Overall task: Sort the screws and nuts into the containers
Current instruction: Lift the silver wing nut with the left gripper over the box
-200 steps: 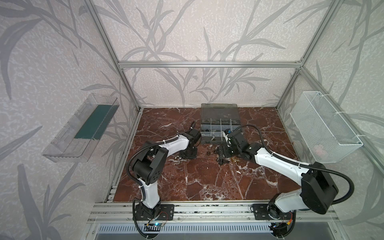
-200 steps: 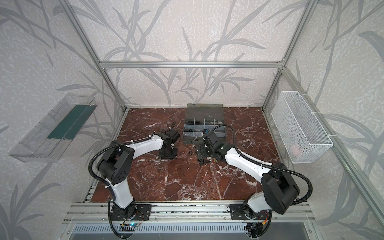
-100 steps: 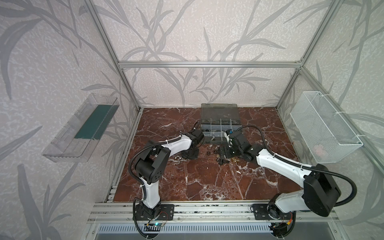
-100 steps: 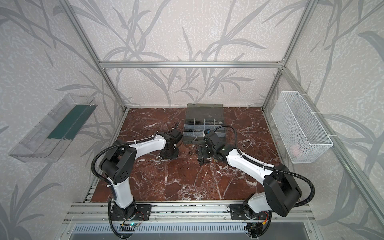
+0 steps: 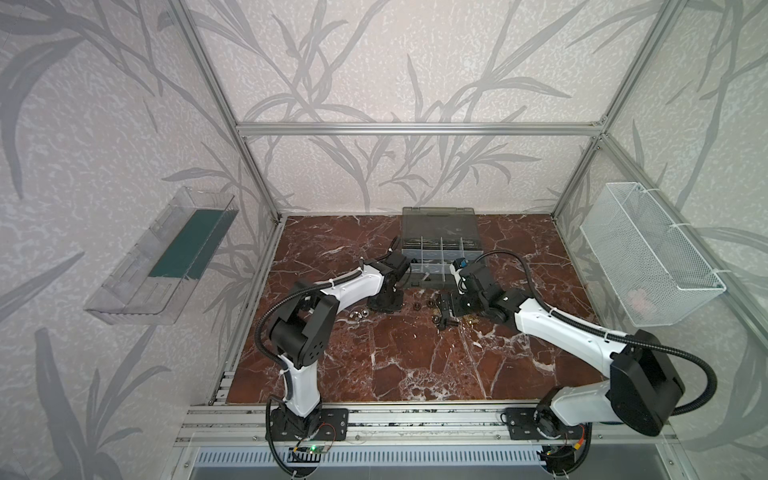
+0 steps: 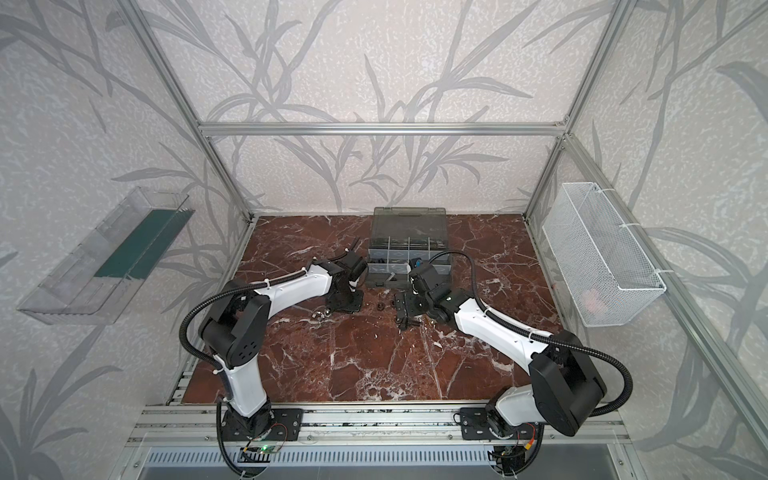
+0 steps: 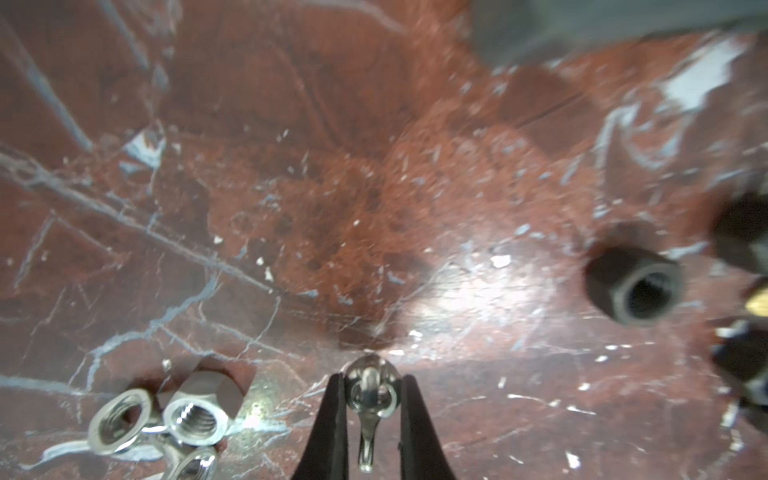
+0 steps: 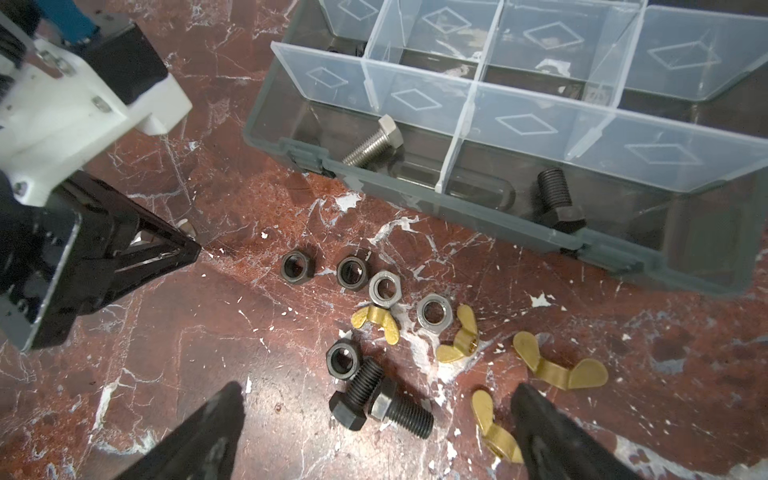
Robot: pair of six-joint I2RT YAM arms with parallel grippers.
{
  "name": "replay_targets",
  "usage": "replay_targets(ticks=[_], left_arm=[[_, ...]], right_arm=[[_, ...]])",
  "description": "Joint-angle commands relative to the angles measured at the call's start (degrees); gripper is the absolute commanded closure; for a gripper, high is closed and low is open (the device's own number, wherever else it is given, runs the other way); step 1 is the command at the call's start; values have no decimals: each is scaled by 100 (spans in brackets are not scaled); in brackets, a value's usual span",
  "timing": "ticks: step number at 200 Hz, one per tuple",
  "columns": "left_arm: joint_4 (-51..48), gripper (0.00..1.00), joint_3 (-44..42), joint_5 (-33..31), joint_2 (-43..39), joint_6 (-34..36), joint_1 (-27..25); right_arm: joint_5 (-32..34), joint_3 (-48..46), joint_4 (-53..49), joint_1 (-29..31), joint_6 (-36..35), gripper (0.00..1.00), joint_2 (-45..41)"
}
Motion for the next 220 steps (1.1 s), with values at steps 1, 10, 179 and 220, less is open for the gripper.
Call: replay_targets(ticks=[1, 10, 179, 220], left_arm=[[-47, 91, 194, 180, -187, -66, -19], [-31, 91, 237, 221, -172, -73, -18], [-331, 92, 3347, 677, 1401, 224, -22], [-473, 92, 4435, 761, 2240, 351, -25]], right_arm=[[-5, -9, 8, -71, 10, 1, -170], [-27, -8, 10, -87, 10, 1, -176], [-279, 409, -327, -865, 190, 1, -422], [-261, 413, -462, -1009, 151, 1, -446]])
